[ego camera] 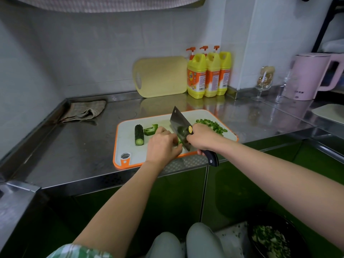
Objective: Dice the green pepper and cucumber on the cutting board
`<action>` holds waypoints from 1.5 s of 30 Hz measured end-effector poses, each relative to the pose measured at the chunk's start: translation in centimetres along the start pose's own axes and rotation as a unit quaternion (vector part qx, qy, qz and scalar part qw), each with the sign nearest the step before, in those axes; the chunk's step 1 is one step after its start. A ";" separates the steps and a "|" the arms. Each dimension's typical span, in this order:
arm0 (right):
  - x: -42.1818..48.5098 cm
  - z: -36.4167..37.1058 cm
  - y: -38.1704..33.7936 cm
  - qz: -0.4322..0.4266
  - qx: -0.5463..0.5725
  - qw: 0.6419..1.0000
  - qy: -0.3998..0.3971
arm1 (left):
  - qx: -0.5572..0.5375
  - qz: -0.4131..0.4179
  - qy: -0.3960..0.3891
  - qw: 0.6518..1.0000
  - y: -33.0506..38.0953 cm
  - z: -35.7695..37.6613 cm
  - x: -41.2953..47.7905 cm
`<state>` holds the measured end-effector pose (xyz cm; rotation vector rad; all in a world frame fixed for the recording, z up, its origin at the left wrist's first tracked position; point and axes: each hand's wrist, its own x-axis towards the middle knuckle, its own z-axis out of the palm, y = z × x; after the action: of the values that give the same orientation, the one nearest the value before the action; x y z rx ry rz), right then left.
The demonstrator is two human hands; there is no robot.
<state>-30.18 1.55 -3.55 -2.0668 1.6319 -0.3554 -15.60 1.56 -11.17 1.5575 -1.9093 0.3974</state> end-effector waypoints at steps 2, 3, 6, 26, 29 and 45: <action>0.0 0.1 -0.1 0.002 0.001 1.000 0.002 | -0.016 -0.006 -0.001 1.000 -0.2 0.2 0.1; 0.0 0.2 -0.1 0.002 0.003 1.000 0.004 | -0.024 -0.011 -0.008 1.000 -0.2 0.2 0.1; -0.2 0.2 -0.2 0.003 -0.003 1.000 0.006 | -0.038 -0.025 -0.034 0.998 0.0 0.3 0.3; 2.4 0.9 -2.6 0.016 -0.088 0.996 -0.026 | -0.051 -0.048 -0.067 0.995 -0.4 0.3 1.0; 3.2 0.9 -2.2 0.018 -0.047 0.999 -0.016 | -0.029 -0.054 -0.050 0.997 -0.4 0.2 0.7; 0.6 -0.5 0.3 -0.005 0.012 1.000 -0.012 | -0.026 -0.097 -0.047 0.994 0.2 0.0 0.2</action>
<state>-30.51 0.84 -3.31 -2.0536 1.5958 -0.3504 -15.79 1.39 -11.02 1.7343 -1.8017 0.1925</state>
